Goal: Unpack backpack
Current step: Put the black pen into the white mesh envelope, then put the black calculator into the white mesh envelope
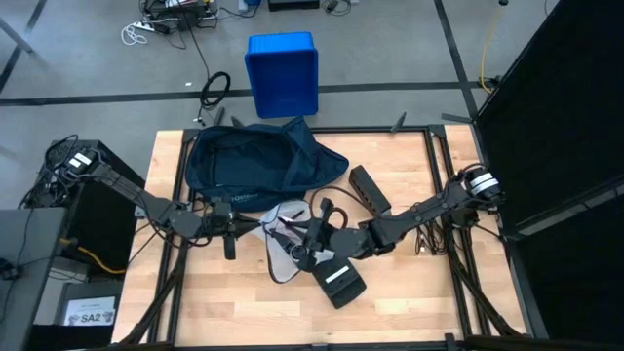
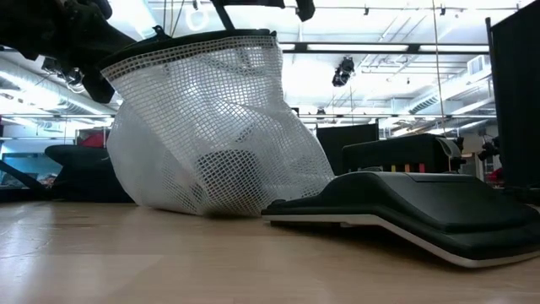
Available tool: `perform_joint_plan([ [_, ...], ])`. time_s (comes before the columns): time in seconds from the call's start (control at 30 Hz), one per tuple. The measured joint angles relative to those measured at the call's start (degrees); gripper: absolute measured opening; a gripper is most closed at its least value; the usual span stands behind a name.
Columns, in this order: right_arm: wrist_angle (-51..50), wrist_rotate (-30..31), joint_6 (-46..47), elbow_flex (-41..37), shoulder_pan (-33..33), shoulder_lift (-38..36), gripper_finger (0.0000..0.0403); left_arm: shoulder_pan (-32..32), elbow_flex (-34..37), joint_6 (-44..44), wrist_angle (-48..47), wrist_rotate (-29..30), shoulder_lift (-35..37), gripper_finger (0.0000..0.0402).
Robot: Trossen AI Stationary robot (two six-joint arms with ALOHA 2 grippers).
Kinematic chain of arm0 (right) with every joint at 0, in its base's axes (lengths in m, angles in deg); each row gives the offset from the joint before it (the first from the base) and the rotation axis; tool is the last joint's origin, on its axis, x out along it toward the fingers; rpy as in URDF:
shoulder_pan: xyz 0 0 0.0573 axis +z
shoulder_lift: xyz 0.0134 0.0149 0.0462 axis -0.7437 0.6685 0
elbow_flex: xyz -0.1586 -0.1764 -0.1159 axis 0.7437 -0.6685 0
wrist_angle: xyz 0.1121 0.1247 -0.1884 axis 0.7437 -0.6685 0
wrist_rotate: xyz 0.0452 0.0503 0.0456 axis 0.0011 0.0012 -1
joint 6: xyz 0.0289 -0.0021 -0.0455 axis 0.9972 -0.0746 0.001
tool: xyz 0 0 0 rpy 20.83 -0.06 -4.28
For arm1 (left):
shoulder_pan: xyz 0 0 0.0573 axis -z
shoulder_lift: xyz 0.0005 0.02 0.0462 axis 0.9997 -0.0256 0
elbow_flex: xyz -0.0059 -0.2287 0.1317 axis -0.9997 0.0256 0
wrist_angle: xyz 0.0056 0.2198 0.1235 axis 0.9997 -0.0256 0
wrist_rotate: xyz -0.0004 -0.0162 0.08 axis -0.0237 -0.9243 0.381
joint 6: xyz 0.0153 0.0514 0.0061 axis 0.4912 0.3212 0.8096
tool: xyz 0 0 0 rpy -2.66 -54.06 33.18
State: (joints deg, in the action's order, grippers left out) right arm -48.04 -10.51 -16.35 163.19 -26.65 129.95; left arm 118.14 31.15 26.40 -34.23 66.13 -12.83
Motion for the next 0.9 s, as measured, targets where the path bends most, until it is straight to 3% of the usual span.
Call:
perform_joint_plan([
  [0.47, -1.13, 0.75, 2.38, 0.0, 4.53, -1.14, 0.0194, 0.0, 0.0, 0.02, 0.07, 0.0, 0.0, 0.0],
  [0.77, 4.32, 2.05, 1.73, 0.16, 15.76, -2.86, 0.0202, 0.01, 0.0, 0.0, 0.52, 0.0, 0.0, 0.0],
  [0.9, -0.65, 2.96, 7.8, 0.13, 19.96, 0.97, 0.0187, 0.0, 0.0, 0.02, 0.76, 0.02, 0.0, 0.0],
])
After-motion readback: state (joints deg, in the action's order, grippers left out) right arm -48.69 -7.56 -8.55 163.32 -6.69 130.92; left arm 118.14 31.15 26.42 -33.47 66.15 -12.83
